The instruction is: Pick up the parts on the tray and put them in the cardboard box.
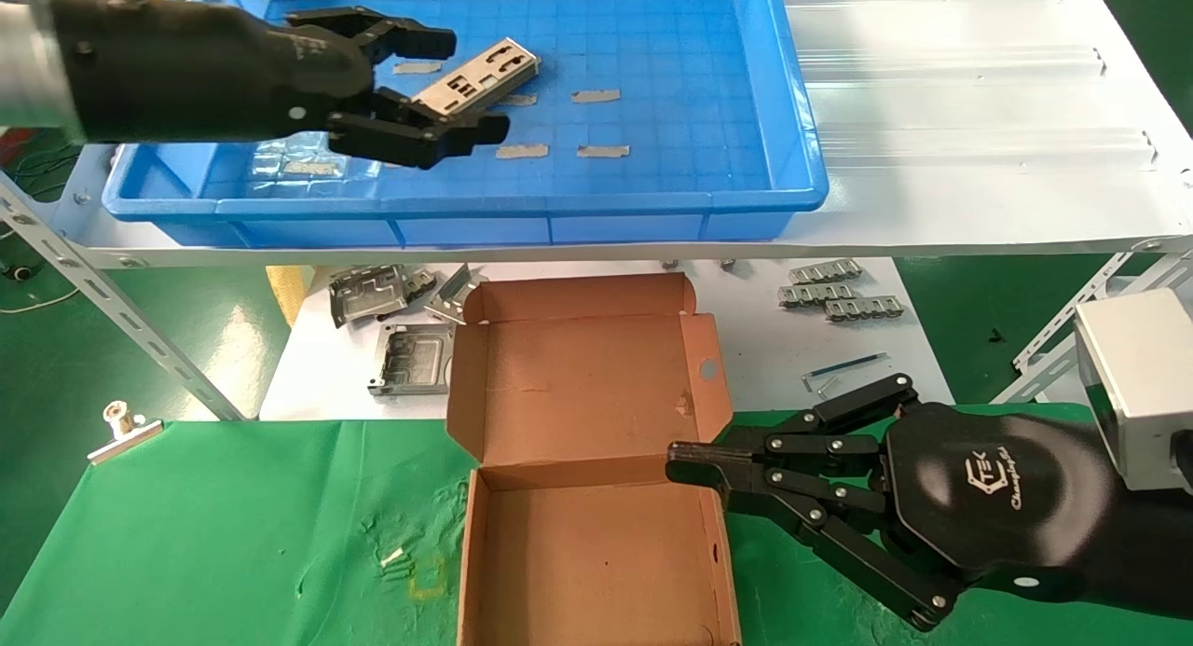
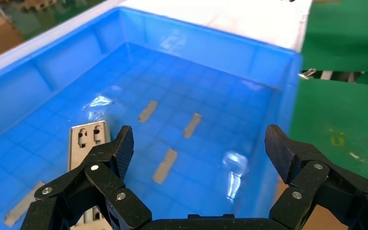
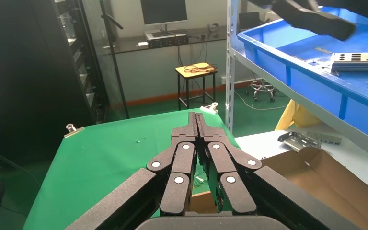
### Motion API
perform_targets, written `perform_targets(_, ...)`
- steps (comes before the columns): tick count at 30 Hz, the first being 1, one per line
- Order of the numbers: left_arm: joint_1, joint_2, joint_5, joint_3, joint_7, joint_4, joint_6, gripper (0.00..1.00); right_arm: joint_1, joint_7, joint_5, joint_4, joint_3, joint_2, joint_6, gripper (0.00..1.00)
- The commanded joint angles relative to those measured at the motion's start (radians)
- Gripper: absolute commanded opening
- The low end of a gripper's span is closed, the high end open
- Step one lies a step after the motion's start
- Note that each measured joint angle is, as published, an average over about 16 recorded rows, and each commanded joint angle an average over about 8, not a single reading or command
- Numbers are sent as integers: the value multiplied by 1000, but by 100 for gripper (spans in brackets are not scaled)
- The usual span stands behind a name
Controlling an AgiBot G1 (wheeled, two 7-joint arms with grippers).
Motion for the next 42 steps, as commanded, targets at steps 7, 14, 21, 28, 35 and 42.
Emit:
perform_targets(7,-109,116,102,55,62,210,-129,100,0,0,0,0,0,0,0,0)
perform_targets(14,-138,180,141,71,83,323,-316,100,0,0,0,0,0,0,0,38)
perform_targets(21,-146,207,143,71,71,380,-372,83,0,0,0,0,0,0,0,100)
perform_targets(28,-153,213,135,66,62,402,-357,98,0,0,0,0,0,0,0,100)
perform_targets(35,-153,211,136,67,69,410,-336,82,0,0,0,0,0,0,0,100)
perform_targets(42,-150,217,146,73,77,416,-344,4,0,0,0,0,0,0,0,100)
